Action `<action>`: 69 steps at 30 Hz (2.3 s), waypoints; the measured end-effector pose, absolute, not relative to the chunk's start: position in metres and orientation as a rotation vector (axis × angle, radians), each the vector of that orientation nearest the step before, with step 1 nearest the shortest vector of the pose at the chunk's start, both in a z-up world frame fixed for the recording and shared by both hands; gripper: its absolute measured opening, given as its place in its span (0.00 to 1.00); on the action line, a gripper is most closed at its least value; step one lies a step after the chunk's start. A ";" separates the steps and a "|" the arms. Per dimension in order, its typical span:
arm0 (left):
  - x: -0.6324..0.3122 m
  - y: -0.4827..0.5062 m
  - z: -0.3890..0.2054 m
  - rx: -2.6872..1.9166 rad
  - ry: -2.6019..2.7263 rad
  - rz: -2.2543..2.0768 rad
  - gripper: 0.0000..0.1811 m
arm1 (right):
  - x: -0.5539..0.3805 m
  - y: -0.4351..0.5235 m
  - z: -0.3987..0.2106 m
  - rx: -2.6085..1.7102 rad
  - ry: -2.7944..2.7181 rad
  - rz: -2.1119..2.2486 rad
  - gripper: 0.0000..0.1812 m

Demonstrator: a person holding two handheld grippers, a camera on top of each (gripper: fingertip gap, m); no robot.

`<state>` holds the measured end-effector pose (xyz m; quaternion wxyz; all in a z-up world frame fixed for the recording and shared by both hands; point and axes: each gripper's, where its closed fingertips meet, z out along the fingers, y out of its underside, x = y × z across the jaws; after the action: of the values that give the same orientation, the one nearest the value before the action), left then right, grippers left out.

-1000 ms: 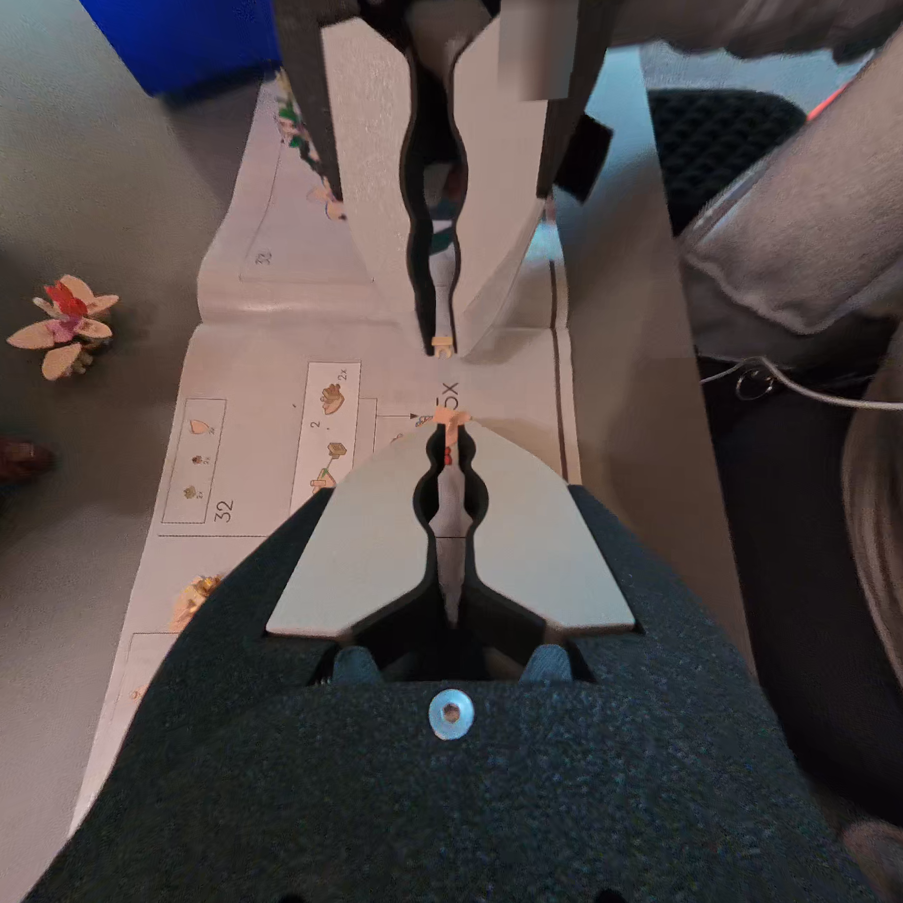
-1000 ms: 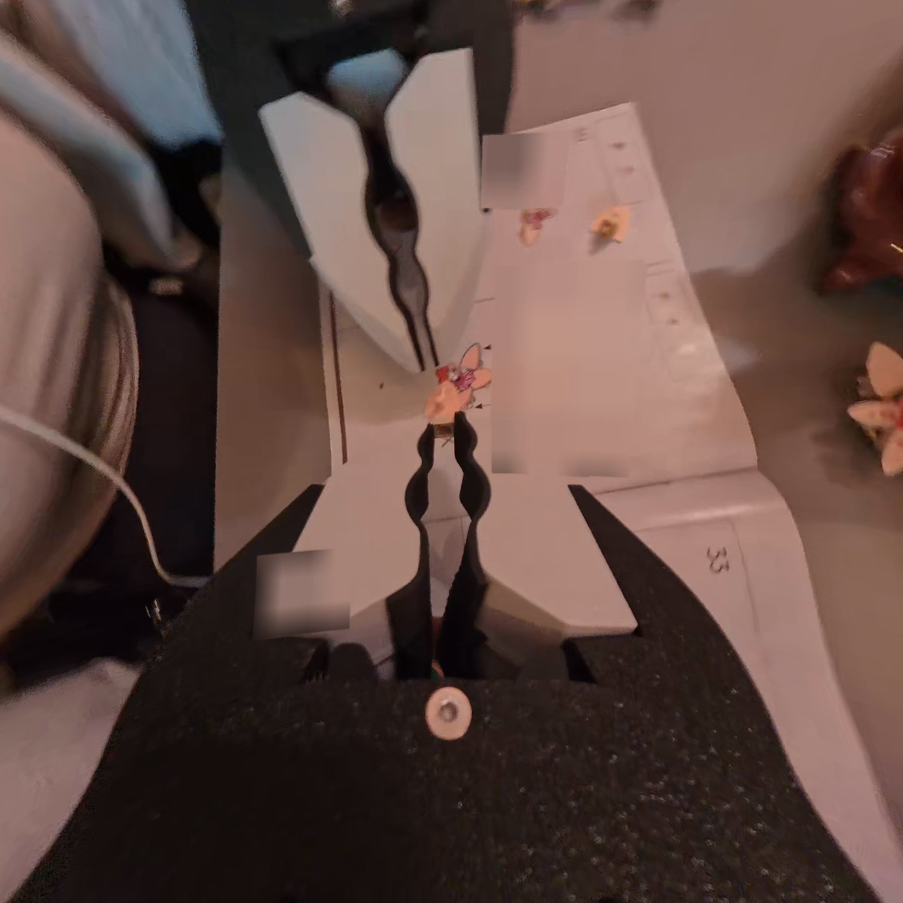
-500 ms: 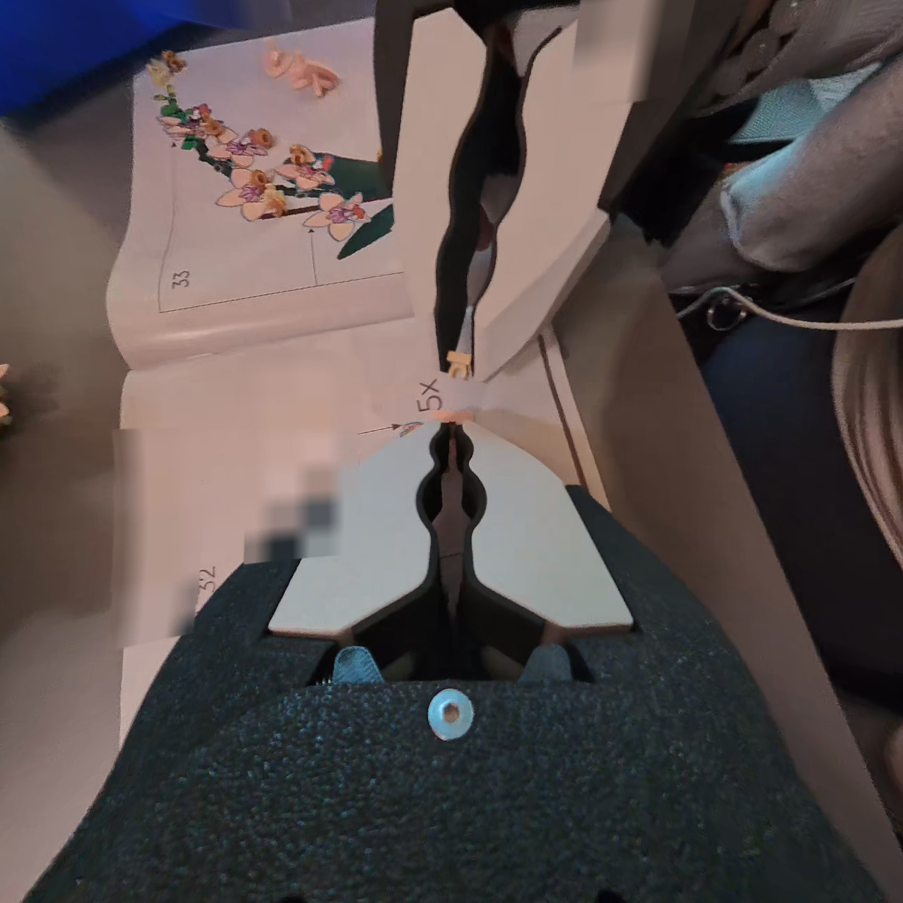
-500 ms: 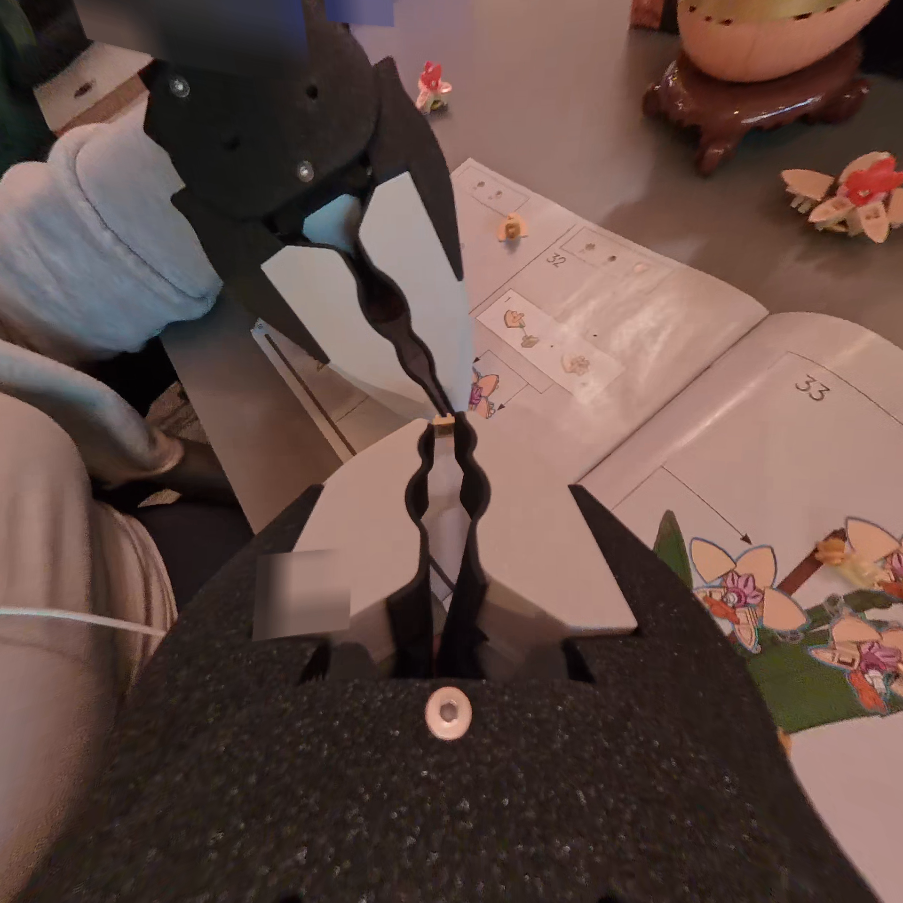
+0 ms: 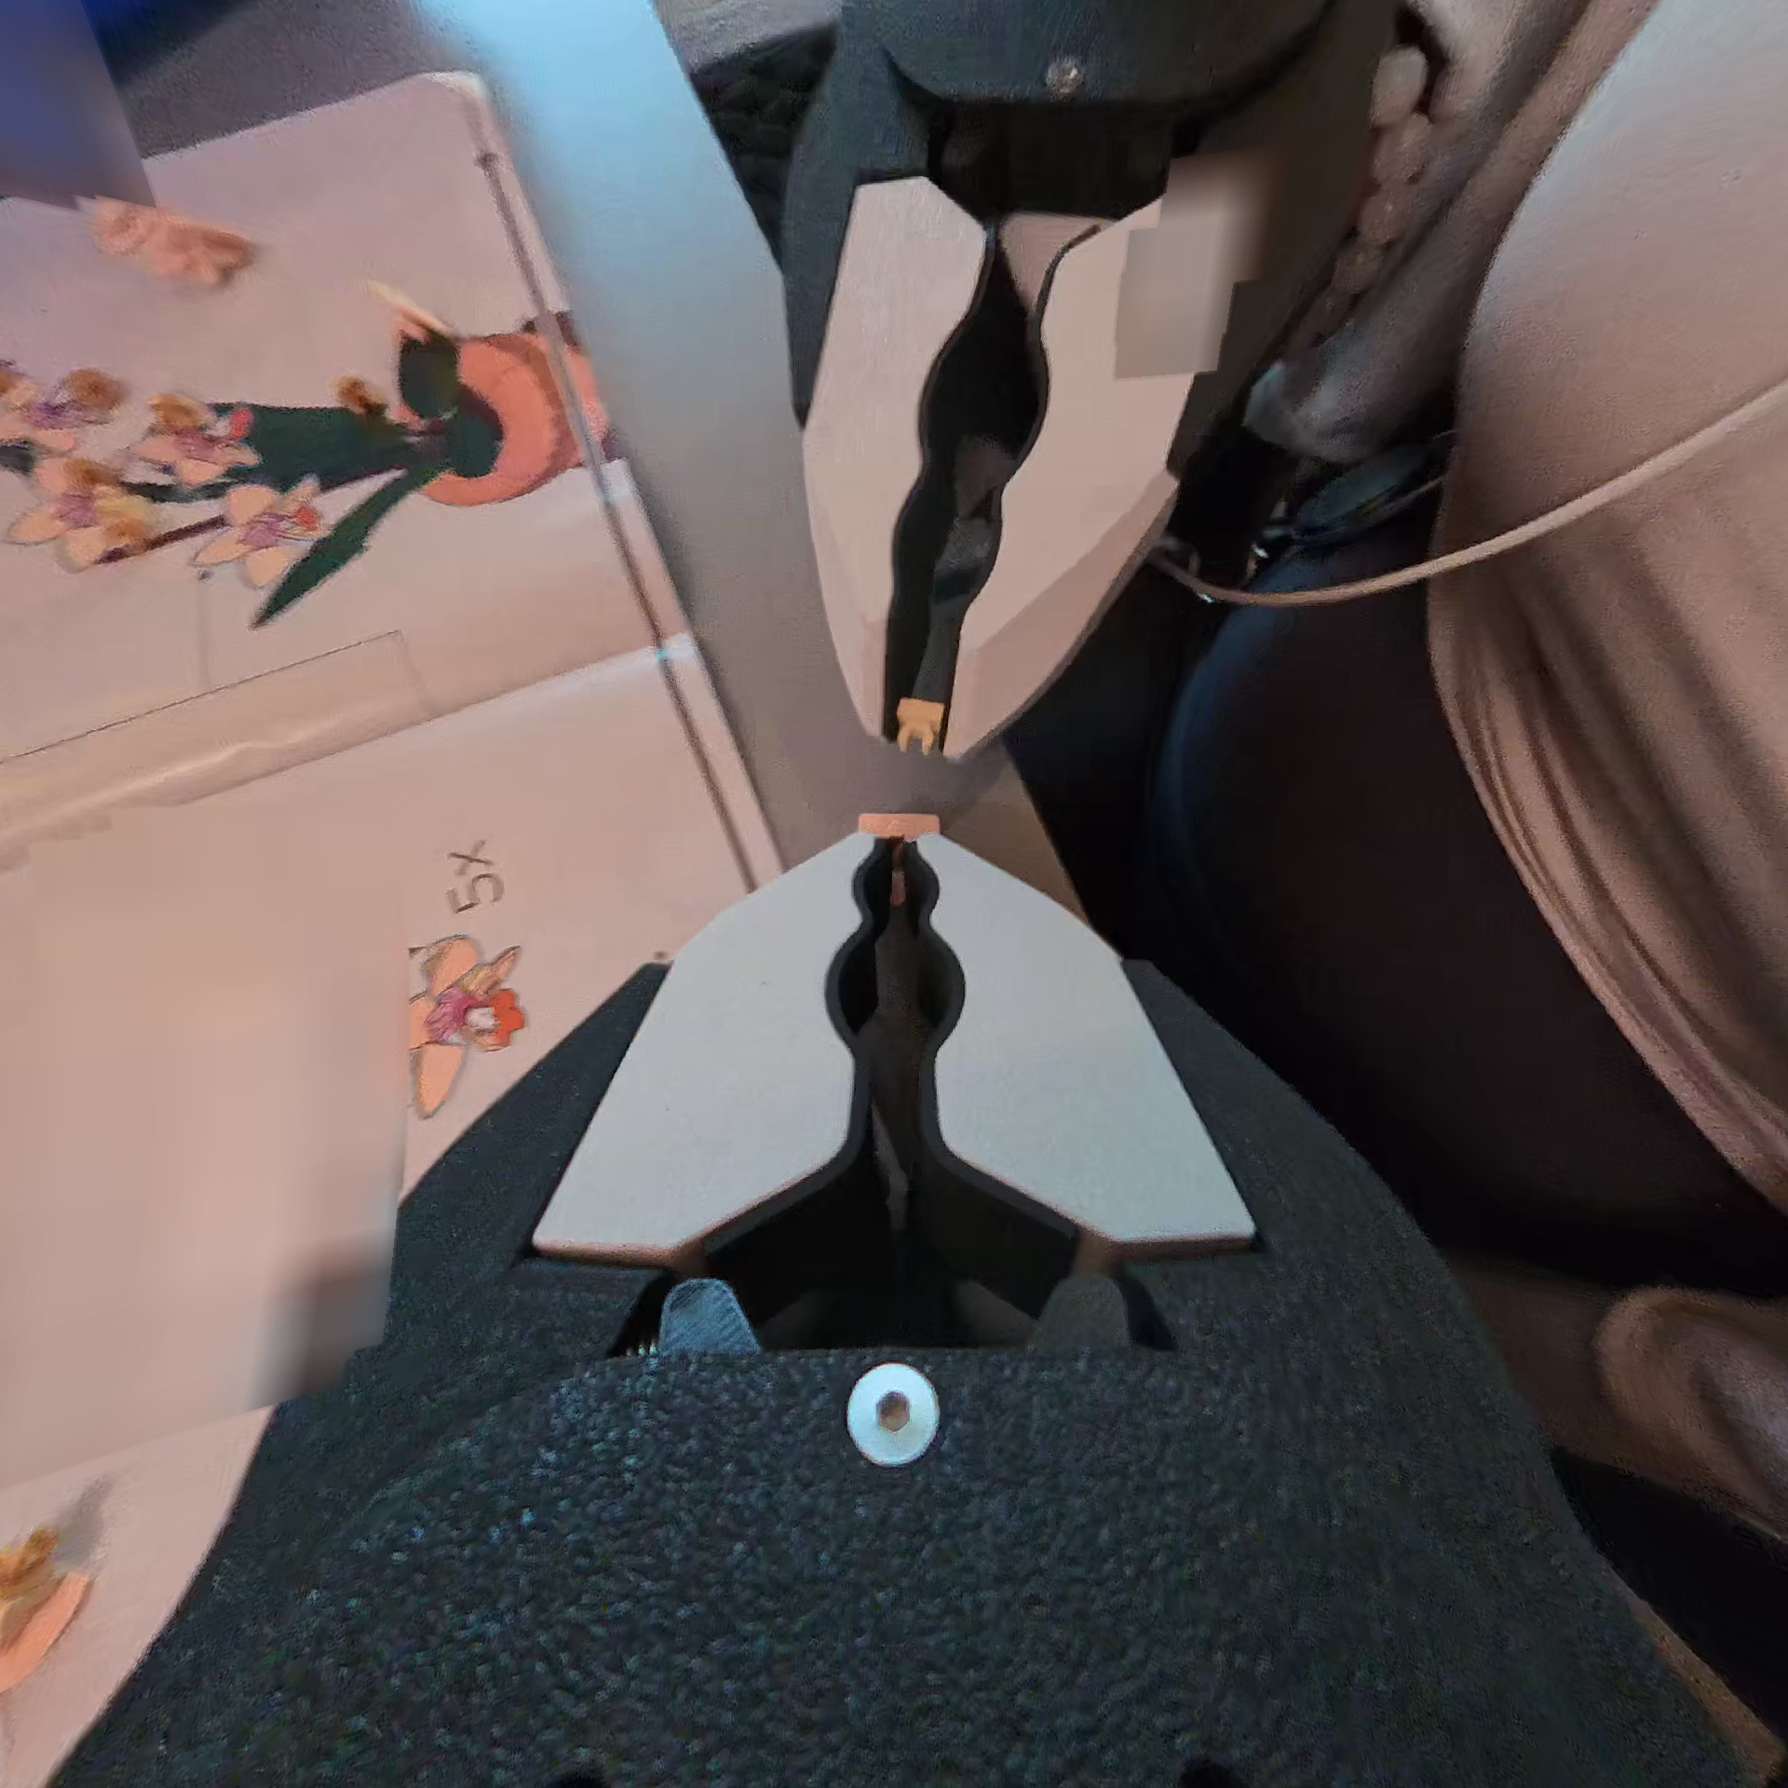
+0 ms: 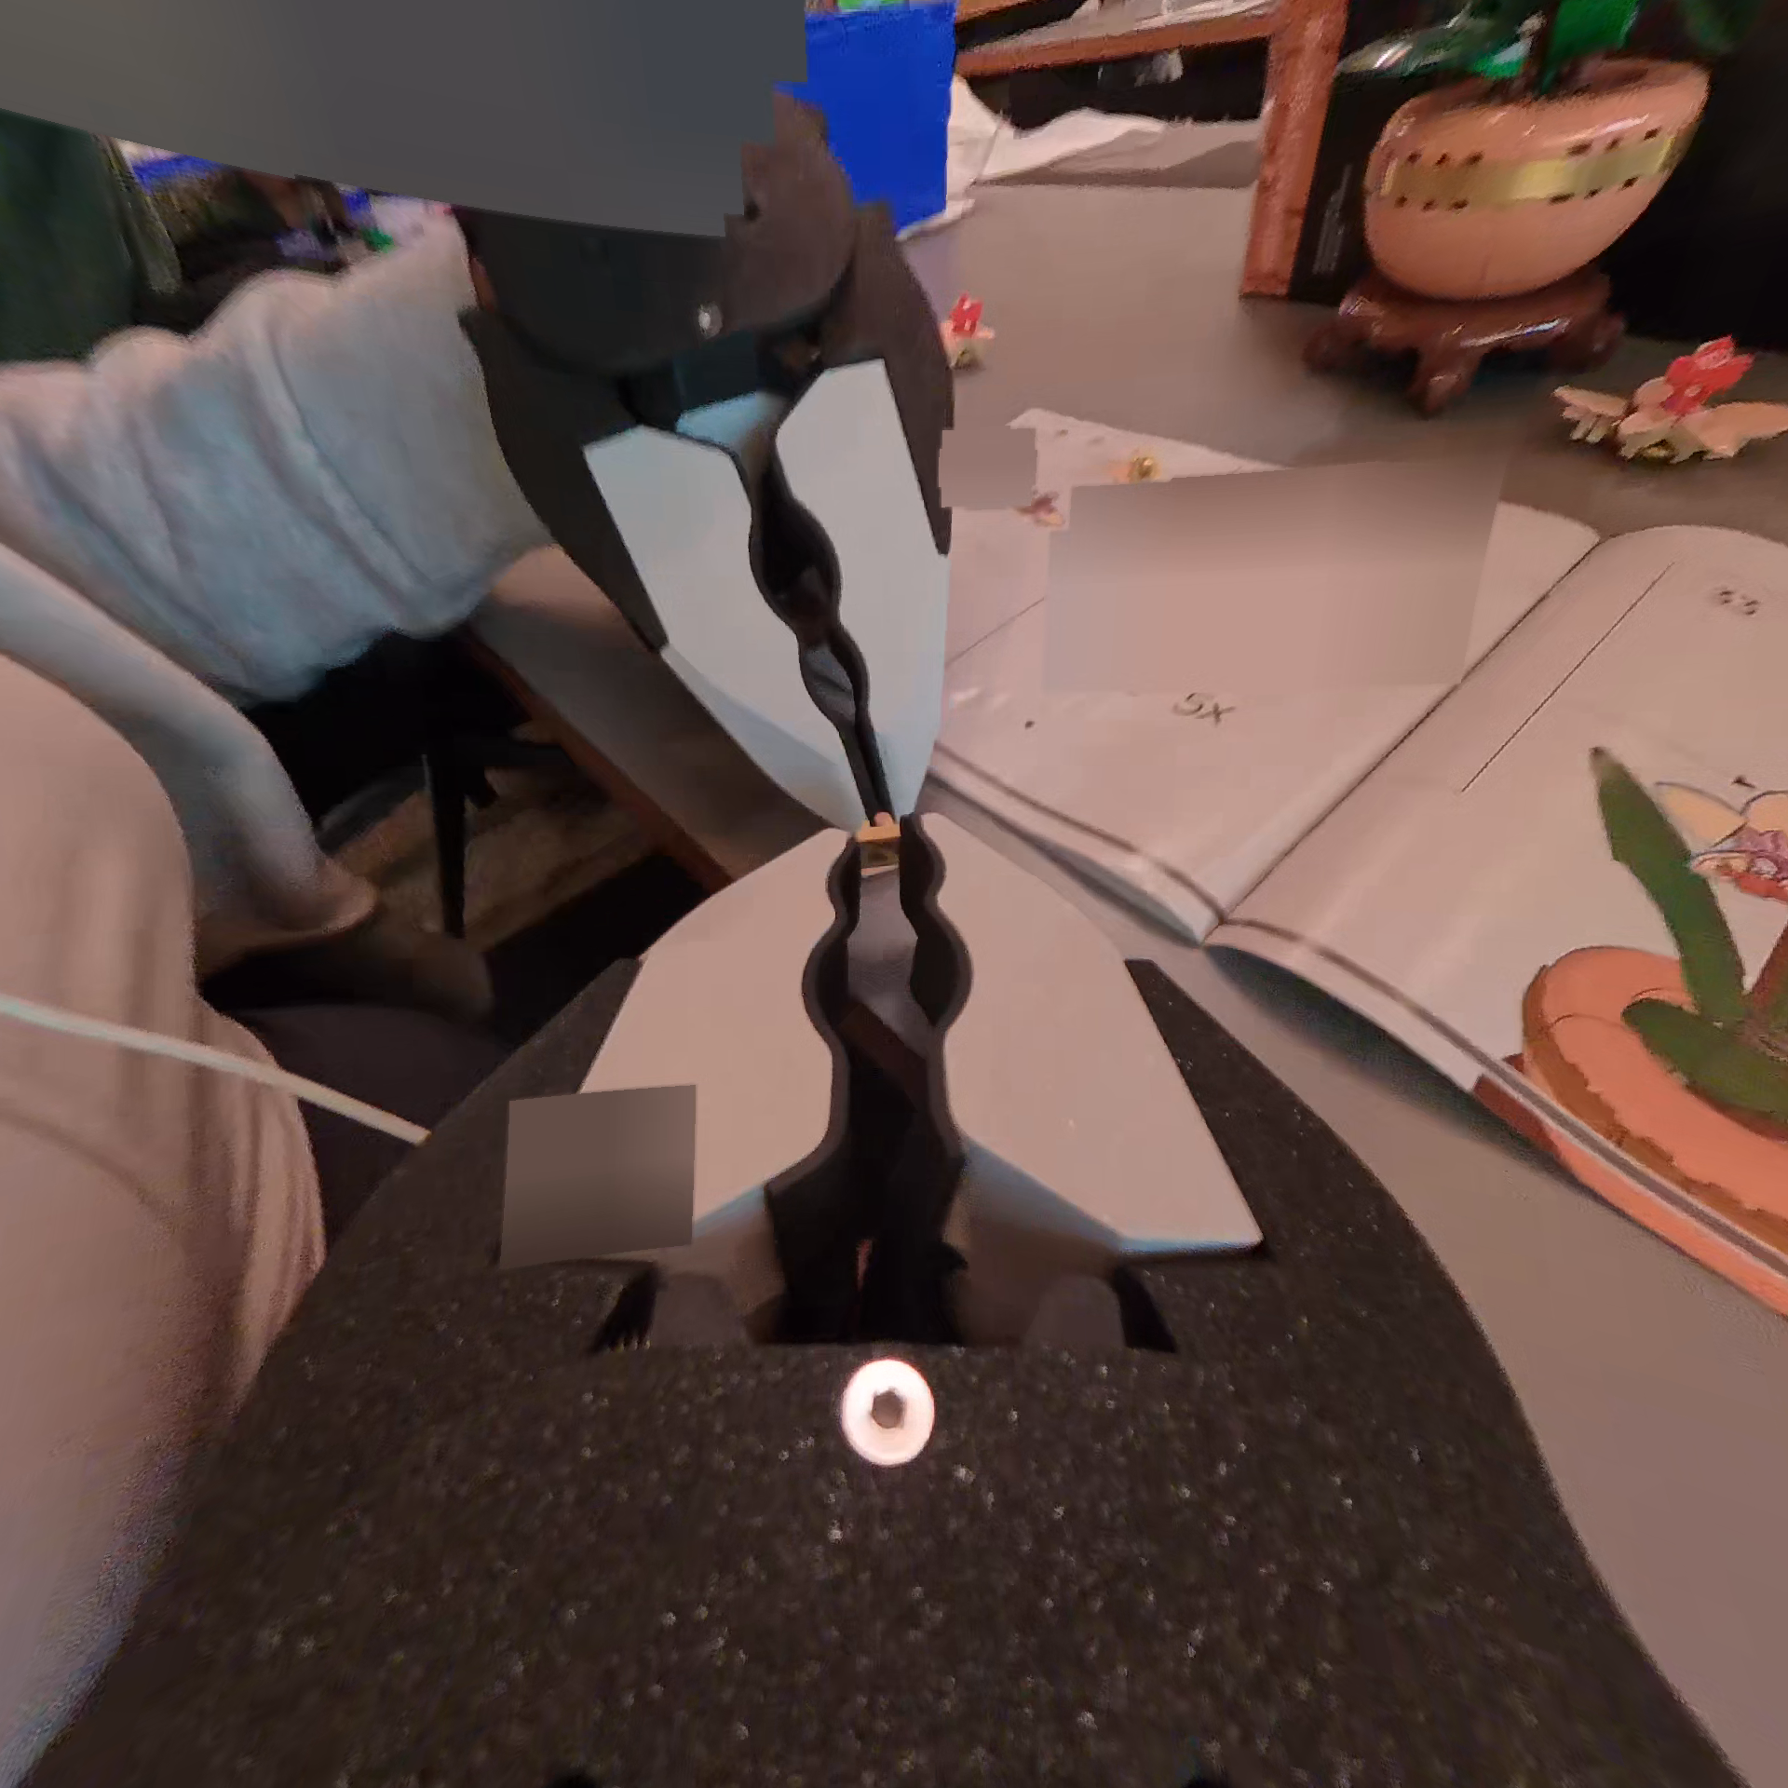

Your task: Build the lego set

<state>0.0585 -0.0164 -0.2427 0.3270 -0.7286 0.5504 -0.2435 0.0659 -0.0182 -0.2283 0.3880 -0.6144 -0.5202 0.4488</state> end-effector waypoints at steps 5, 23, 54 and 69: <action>0.062 -0.019 -0.244 -1.894 1.455 -0.633 0.01 | 0.063 -0.027 -0.239 -1.568 -1.393 1.138 0.04; 0.063 -0.029 -0.244 -1.875 1.533 -0.732 0.01 | 0.060 -0.031 -0.238 -1.554 -1.387 1.141 0.04; 0.062 -0.033 -0.243 -1.889 1.536 -0.774 0.06 | 0.058 -0.032 -0.241 -1.538 -1.512 1.052 0.04; 0.054 -0.033 -0.245 -1.896 1.526 -0.745 0.00 | 0.058 -0.032 -0.241 -1.536 -1.529 1.062 0.04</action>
<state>0.0537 -0.0334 -0.2448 0.2935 -0.7121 0.5731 -0.2798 0.0576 -0.0324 -0.2409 0.3561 -0.5946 -0.5920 0.4112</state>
